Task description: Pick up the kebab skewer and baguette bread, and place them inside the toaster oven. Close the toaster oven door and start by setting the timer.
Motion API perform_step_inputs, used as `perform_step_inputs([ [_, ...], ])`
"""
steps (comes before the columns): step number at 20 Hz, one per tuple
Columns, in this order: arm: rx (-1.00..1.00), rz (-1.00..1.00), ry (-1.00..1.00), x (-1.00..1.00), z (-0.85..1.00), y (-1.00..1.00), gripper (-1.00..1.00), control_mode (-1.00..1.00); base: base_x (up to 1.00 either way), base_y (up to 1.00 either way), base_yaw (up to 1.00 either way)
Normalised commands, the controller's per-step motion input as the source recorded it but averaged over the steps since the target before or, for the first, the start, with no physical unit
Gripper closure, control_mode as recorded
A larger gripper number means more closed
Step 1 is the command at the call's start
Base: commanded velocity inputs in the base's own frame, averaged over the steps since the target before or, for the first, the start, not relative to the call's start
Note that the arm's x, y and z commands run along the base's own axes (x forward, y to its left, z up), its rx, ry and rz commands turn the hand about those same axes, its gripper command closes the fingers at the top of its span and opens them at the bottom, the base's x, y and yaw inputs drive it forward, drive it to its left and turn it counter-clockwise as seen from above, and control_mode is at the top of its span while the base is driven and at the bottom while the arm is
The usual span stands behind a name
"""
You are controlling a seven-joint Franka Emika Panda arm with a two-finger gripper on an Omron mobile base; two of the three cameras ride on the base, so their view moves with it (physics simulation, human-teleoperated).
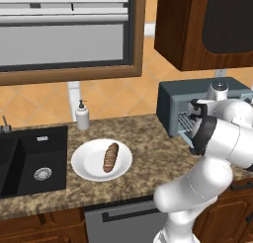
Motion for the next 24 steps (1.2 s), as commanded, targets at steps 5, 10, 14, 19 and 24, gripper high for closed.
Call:
perform_step_inputs([
  [5,0.00,0.01,0.00,-0.40,0.21,0.02,-1.00,-1.00,0.00,0.00,0.00],
  [10,0.01,-0.06,-0.01,-0.79,0.20,0.62,-1.00,-1.00,0.00,0.00,0.00],
  [14,0.02,-0.34,0.00,-0.97,0.02,0.92,-1.00,-1.00,0.00,0.00,0.00],
  [19,0.02,-0.44,-0.01,-0.75,0.03,0.98,-1.00,-1.00,0.00,0.00,0.00],
  [24,0.02,-0.59,0.00,-0.36,0.00,0.90,-1.00,-1.00,0.00,0.00,0.00],
])
